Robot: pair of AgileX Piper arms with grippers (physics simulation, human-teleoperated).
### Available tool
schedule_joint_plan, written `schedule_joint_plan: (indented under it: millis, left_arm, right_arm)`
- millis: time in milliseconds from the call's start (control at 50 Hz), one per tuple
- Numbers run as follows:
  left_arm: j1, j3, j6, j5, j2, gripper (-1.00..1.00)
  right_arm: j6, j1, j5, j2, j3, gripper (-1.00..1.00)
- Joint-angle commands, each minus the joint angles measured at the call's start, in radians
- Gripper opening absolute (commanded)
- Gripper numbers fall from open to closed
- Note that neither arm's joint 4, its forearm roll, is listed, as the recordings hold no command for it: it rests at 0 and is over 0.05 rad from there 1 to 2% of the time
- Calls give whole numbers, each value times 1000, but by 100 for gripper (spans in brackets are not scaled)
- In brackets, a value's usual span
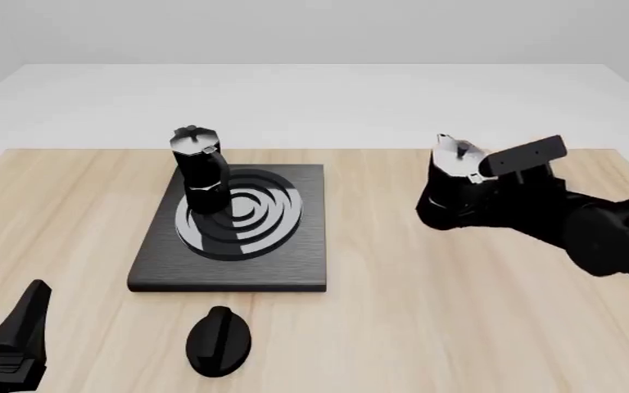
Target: Put both moka pots on the stove.
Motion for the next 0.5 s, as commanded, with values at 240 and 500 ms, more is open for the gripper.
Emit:
schedule_joint_plan:
  millis: [240, 500]
  left_arm:
    - [0, 0, 0, 0, 0, 100]
    - [0, 0, 0, 0, 0, 100]
  right_arm:
    - [6, 140, 59, 160, -280, -100]
    - [10, 214, 101, 253, -420, -100]
